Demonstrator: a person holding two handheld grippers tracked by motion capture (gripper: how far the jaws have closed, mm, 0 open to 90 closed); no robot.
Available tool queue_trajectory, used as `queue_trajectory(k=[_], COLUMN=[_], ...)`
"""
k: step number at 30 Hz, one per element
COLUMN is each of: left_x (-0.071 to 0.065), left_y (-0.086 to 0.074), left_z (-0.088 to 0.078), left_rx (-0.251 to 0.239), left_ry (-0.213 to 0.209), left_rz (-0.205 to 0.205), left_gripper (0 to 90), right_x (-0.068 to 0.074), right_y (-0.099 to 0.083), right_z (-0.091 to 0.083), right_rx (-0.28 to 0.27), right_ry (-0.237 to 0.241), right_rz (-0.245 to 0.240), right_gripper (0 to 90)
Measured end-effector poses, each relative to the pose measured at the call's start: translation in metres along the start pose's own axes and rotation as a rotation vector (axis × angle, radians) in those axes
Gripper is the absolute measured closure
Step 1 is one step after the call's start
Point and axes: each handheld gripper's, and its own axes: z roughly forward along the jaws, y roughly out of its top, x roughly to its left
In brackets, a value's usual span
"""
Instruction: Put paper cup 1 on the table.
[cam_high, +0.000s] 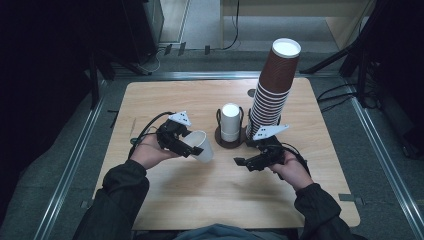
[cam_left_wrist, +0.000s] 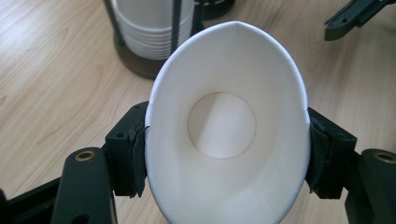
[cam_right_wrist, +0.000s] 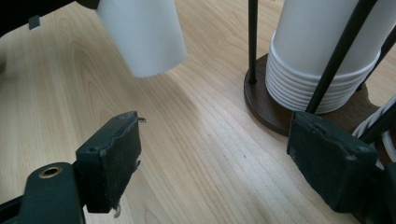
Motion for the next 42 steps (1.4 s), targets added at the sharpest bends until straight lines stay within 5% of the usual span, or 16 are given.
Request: queue_trajectory(k=[21,33,42], left_x=[0.052,0.084,0.104], left_y=[-0.029,-0.034,-0.037], left_z=[-0.034,-0.044,-0.043], left_rx=[0.002,0.038,0.119], left_ry=[0.153,0.25,0.329], left_rz=[-0.155,-0.234,-0.256], left_gripper=[28.3,27.7,27.1], right_x=[-0.003,-0.004,-0.005], right_y=[-0.002,0.001,0.001], right_z=[0.002,0.005,0.005], right_rx=[0.019,0.026,0.019], right_ry=[0.003,0.014,0.014], right_rz=[-0.003,-0.006,-0.003], right_gripper=[18.2,18.5,18.6])
